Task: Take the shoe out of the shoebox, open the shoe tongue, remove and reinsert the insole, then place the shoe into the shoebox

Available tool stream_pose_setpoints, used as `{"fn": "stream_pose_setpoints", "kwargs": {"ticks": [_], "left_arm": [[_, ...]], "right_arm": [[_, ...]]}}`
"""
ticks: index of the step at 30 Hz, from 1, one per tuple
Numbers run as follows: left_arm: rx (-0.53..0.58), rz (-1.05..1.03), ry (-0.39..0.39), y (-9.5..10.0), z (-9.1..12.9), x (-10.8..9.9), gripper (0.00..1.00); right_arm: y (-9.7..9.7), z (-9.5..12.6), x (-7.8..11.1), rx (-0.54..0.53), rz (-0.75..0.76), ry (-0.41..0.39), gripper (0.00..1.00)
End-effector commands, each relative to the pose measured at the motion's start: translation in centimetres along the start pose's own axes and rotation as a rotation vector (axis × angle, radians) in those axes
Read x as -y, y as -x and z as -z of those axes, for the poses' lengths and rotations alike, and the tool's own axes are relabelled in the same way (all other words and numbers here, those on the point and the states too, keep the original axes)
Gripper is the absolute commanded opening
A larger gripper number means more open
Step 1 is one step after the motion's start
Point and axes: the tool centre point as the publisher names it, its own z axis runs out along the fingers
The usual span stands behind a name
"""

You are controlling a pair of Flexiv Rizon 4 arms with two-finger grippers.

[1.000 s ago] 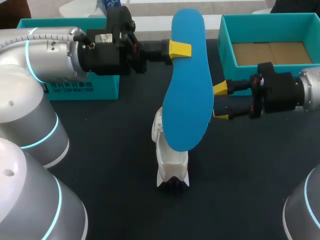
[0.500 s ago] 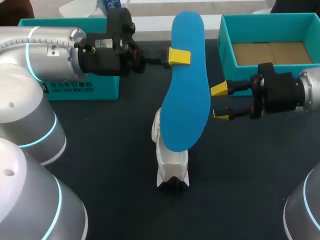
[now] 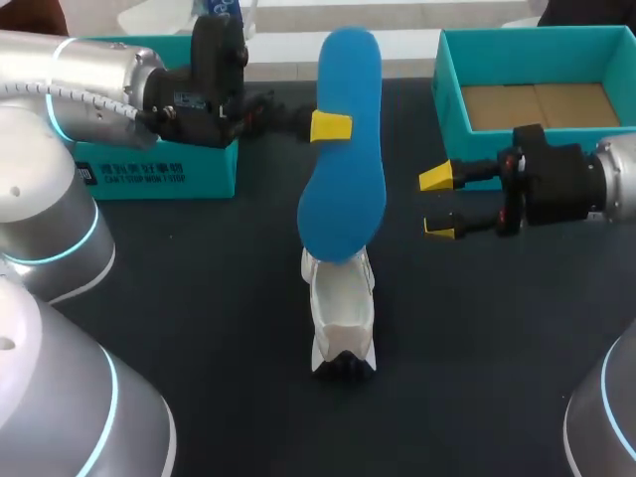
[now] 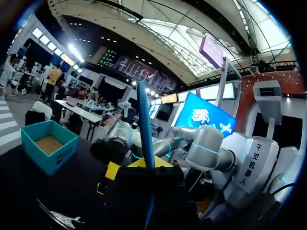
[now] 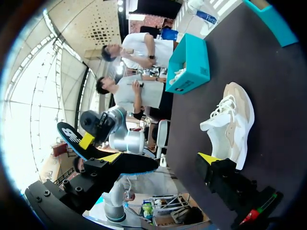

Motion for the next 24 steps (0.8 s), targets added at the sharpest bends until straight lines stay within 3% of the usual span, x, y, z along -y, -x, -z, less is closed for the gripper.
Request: {"fn": "stream_pose_setpoints", "kwargs": {"ticks": [1,20,23,24], "left_arm": [[0.067,-0.703,0.074,-0.1,0.3,-0.3,0.00],[0.067,-0.703,0.074,-0.1,0.3,-0.3,0.00],[0.032,-0.904,0.014,0.5,1.2,-1.5,0.00],[0.051,-0.871,-0.005,0.6,1.4,-1.6,0.00]], "right_arm": [[0.0,-0.2,-0.1,0.001,-0.001,0.000,1.00],[0.0,-0.2,-0.1,0.001,-0.001,0.000,1.00],[0.0,-0.2,-0.1,0.001,-0.001,0.000,1.00],[0.0,-0.2,-0.1,0.001,-0.001,0.000,1.00]]}}
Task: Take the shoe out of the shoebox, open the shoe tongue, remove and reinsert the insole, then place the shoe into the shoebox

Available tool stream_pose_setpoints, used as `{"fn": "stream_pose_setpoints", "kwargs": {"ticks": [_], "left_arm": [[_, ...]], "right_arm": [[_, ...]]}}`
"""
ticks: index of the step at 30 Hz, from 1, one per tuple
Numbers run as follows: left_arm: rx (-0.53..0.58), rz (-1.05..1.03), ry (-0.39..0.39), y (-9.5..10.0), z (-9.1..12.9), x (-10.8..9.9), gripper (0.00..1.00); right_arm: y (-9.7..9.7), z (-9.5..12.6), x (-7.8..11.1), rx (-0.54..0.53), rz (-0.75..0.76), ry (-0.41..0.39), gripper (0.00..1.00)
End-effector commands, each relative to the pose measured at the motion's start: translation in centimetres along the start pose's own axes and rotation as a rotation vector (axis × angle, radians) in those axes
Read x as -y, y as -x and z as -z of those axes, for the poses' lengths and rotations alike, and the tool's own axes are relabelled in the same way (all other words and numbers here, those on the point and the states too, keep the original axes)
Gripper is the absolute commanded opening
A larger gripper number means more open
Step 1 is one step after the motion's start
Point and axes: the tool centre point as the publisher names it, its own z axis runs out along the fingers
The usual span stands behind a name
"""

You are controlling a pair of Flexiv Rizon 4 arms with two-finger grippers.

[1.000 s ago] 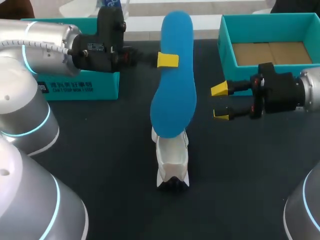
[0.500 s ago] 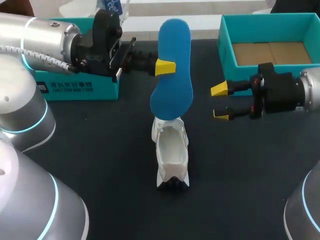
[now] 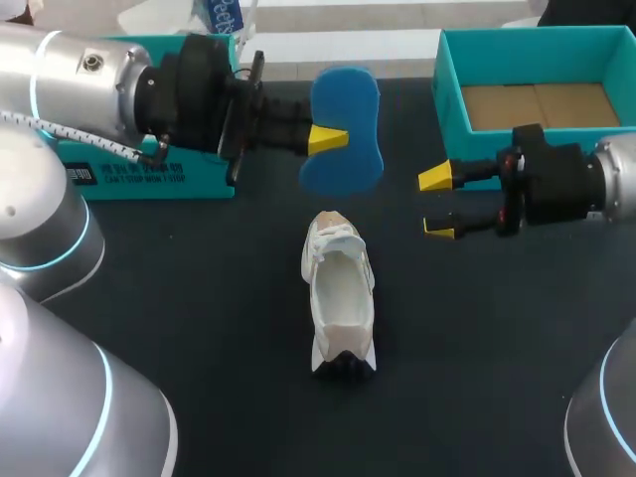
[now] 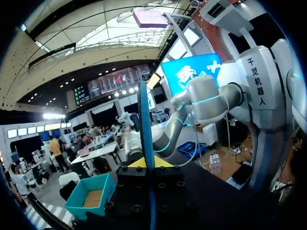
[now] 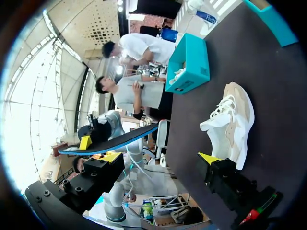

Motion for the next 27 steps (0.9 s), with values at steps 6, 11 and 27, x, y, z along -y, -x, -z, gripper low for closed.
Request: {"fn": "stream_pose_setpoints", "kwargs": {"ticks": [6,11,27], "left_arm": [[0.035,-0.408,-0.137,-1.7,1.6,-3.2,0.00],[0.013,-0.546,-0.150,-3.2,1.4,-4.6,0.00],[-0.032,-0.783,-0.094,-4.2,1.4,-6.1,0.00]], "right_arm": [[0.0,-0.1,0.0,0.000,0.000,0.002,1.00],[0.0,-0.1,0.0,0.000,0.000,0.002,1.00],[0.0,-0.1,0.0,0.000,0.000,0.002,1.00]]}}
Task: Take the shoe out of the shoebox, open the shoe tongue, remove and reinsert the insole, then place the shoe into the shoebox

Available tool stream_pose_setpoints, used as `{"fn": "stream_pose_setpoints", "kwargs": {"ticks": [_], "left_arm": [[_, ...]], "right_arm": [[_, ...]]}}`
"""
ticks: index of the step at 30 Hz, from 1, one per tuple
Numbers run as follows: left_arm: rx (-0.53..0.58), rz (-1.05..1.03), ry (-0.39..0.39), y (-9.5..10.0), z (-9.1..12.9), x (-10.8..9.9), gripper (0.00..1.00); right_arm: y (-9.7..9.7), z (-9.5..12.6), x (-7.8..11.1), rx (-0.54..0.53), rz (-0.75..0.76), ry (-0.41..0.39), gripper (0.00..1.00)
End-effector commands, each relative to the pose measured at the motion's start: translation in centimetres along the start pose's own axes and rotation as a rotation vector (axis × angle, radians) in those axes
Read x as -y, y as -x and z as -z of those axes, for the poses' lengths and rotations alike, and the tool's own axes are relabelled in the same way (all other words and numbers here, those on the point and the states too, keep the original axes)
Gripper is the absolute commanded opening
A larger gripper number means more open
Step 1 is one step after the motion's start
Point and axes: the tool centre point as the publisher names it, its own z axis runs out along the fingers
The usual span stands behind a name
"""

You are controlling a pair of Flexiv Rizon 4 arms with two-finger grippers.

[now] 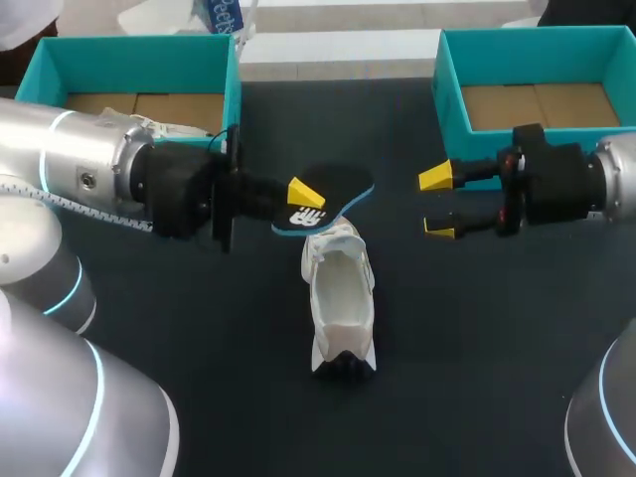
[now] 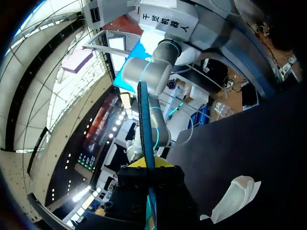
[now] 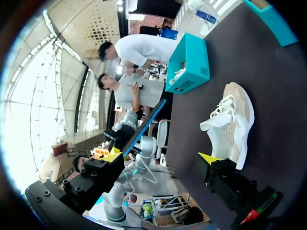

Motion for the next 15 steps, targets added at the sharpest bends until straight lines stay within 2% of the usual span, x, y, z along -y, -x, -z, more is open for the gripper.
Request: {"fn": "stream_pose_setpoints", "kwargs": {"ticks": [1,12,13,15], "left_arm": [[-0.003,0.000,0.000,0.13,0.02,-0.02,0.00],[-0.003,0.000,0.000,0.13,0.02,-0.02,0.00],[-0.003,-0.023,-0.028,-0.23,0.03,-0.30,0.00],[-0.010,-0.044,-0.021,-0.32,0.06,-0.36,0.00]], "right_arm": [[0.05,-0.20,-0.01,-0.001,0.001,0.002,1.00],[0.05,-0.20,-0.01,-0.001,0.001,0.002,1.00],[0.05,-0.20,-0.01,-0.001,0.001,0.002,1.00],[0.05,-0.20,-0.01,-0.001,0.001,0.002,1.00]]}}
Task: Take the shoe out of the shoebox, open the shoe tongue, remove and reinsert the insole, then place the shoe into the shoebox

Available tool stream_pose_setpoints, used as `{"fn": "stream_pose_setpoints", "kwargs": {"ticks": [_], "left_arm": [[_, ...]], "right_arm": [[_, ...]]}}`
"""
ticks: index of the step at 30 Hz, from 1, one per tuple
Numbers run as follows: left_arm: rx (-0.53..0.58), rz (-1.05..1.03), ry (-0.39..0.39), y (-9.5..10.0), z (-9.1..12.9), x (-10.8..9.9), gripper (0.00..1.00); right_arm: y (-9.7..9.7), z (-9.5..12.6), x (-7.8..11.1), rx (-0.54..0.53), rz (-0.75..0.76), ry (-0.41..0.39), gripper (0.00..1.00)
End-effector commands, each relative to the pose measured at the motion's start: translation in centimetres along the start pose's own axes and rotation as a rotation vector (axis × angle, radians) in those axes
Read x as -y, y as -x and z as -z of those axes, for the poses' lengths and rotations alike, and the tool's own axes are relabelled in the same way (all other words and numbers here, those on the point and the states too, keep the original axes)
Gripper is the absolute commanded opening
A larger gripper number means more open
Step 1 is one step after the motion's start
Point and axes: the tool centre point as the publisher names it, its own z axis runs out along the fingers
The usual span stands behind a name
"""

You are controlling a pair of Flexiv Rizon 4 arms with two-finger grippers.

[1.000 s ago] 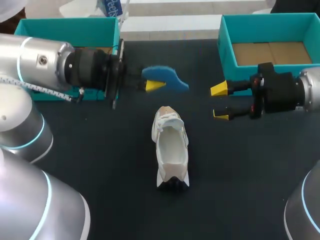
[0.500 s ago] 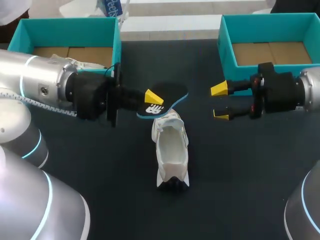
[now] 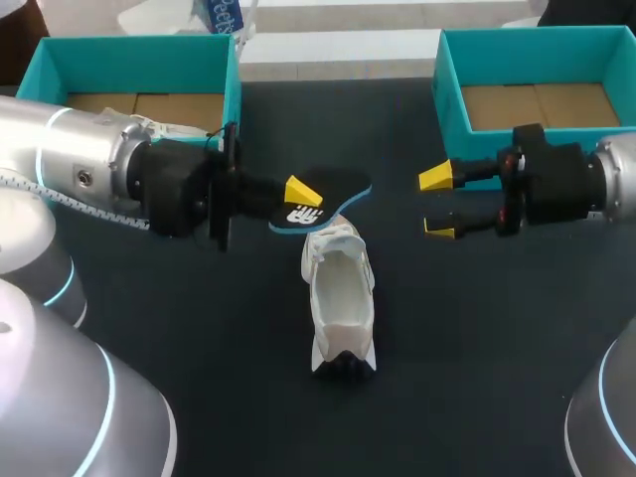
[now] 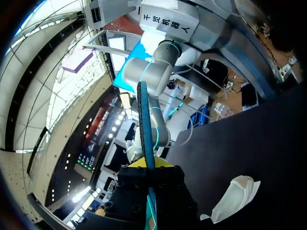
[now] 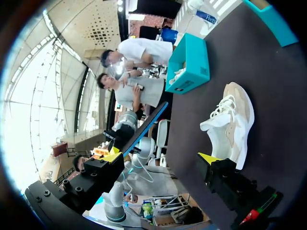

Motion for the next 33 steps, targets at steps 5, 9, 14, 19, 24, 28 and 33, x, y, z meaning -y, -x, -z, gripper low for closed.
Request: {"fn": "stream_pose_setpoints", "kwargs": {"ticks": [5,9,14,19,24,28,33], "left_arm": [[-0.147,-0.400,-0.048,-2.2,-0.8,-0.7,0.00],[-0.207,-0.537,0.023,-3.6,-0.6,-1.7,0.00],[-0.173,-0.563,0.052,-4.5,-0.2,-2.3,0.00],[-0.153,-0.626,0.078,-4.7,-0.1,-2.4,0.00],[-0.080,-0.635,0.113,-4.1,-0.2,-2.8,0.00],[-0.044,-0.602,0.124,-4.2,-0.6,-3.3,0.00],[-0.047,-0.594,0.129,-4.6,-1.3,-3.7,0.00]], "right_arm": [[0.1,-0.2,0.0,-0.001,0.000,0.002,1.00],[0.1,-0.2,0.0,-0.001,0.000,0.002,1.00],[0.0,-0.4,0.0,-0.015,-0.005,0.003,1.00],[-0.2,-1.2,0.0,-0.065,-0.009,0.011,1.00],[-0.3,-1.8,-0.1,-0.080,-0.042,0.019,1.00],[-0.7,-2.5,-0.6,-0.084,-0.037,0.031,1.00],[-1.1,-3.6,-1.0,-0.104,-0.020,0.041,1.00]]}}
